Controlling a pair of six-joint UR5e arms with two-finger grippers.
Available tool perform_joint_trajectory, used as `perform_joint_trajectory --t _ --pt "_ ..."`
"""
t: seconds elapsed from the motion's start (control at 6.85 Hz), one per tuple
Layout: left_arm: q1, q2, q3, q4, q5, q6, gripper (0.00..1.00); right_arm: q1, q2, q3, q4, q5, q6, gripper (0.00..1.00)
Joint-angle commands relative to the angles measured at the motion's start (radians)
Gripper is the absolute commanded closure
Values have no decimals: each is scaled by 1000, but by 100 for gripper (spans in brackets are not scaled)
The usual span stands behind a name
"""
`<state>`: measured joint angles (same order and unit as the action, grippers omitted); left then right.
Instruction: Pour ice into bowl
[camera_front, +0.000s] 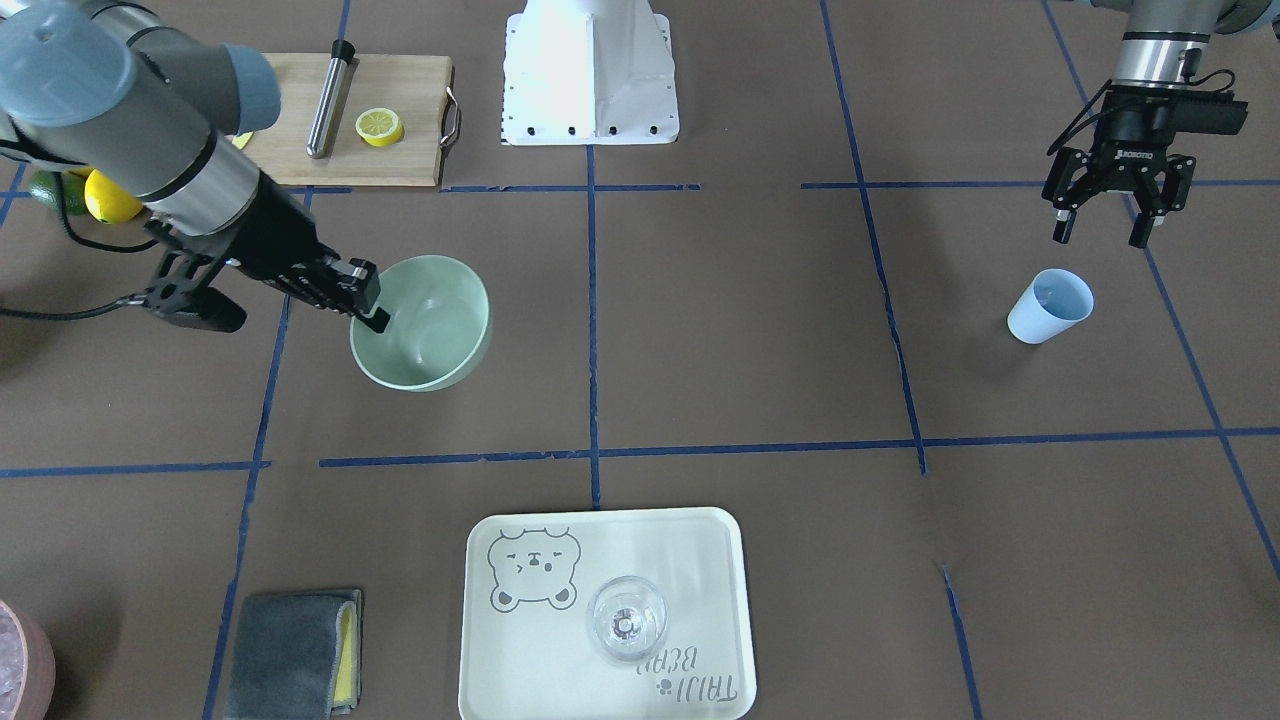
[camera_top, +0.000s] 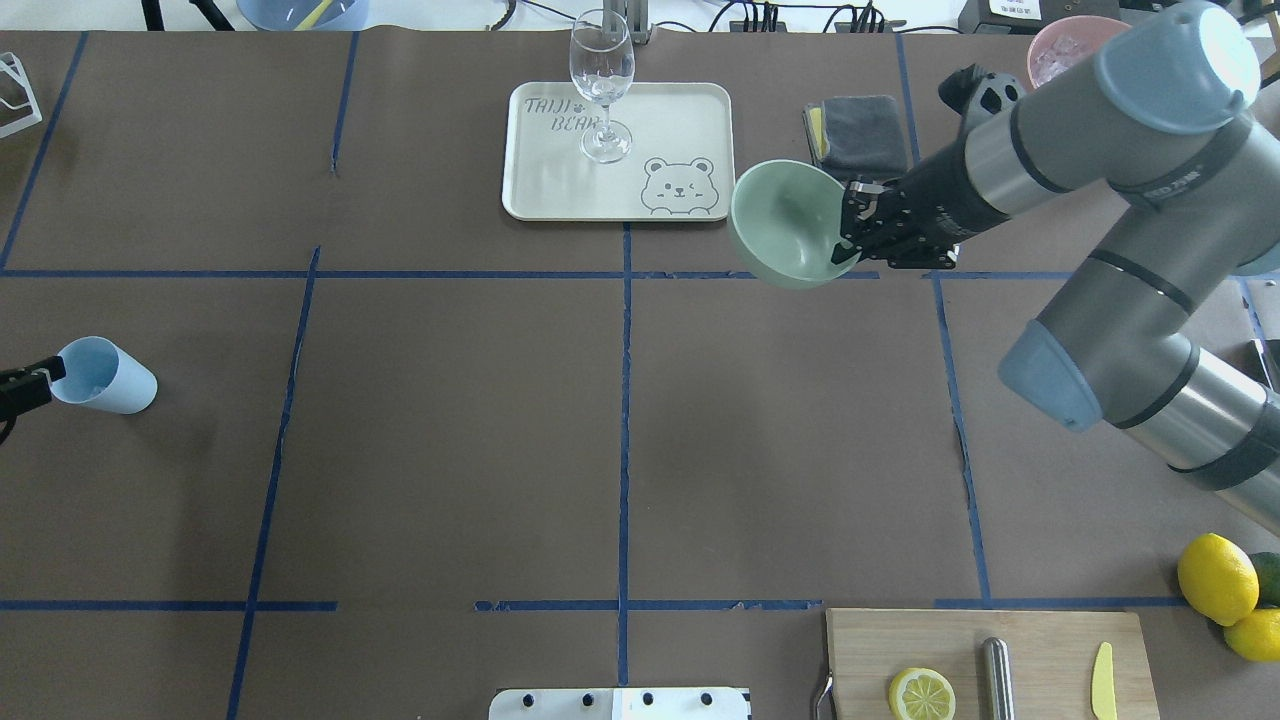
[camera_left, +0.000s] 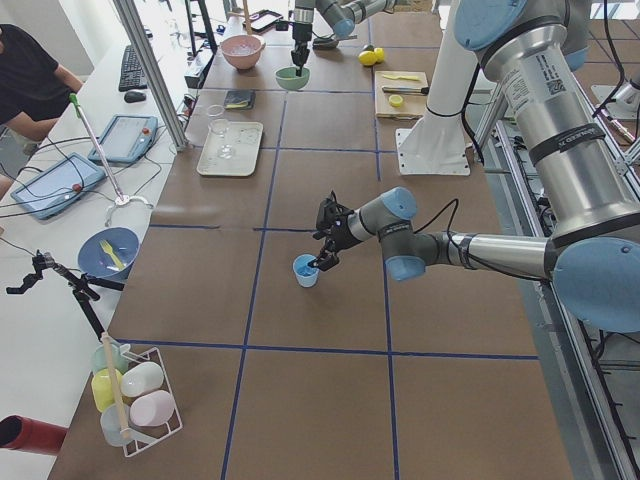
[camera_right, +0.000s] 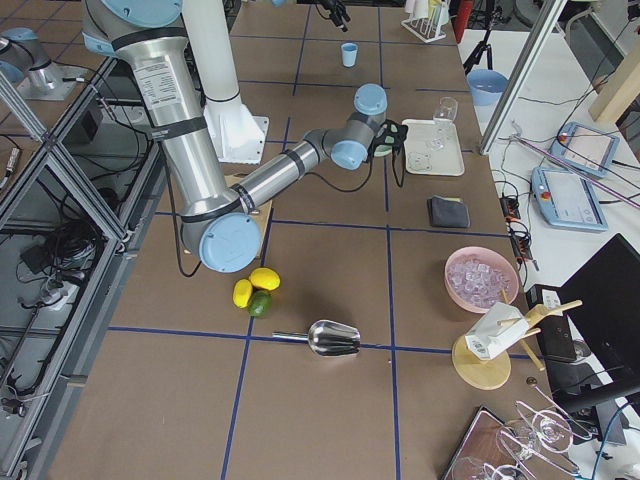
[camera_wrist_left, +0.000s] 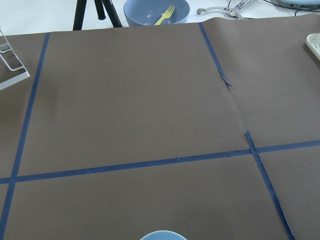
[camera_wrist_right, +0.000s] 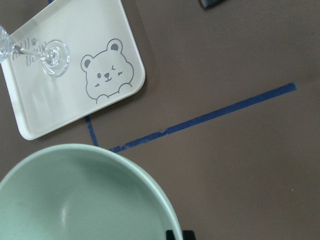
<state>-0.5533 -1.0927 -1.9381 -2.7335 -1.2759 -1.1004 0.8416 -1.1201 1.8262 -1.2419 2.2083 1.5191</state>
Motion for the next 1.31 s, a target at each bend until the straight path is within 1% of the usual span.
perform_joint_trajectory --t 0.0,0.15,0.29,0.73,0.88,1.02,1.17 --pt "197 4 65 -8 232 -143 2 -70 98 21 -110 -56 30 100" --pt "269 -3 106 -6 332 -197 1 -100 124 15 -111 -97 62 100" --pt "285 -7 116 -5 375 -200 1 -107 132 13 -111 -104 64 100" --pt "294 -88 220 -6 525 -200 1 -121 143 10 -119 -113 66 100" --pt "294 -108 243 -9 536 -200 1 -154 144 7 -119 -149 67 100" --pt "294 -134 252 -9 555 -200 1 -197 146 5 -119 -209 67 100" --pt "293 -165 284 -12 561 -200 1 -237 196 -42 -120 -241 67 100"
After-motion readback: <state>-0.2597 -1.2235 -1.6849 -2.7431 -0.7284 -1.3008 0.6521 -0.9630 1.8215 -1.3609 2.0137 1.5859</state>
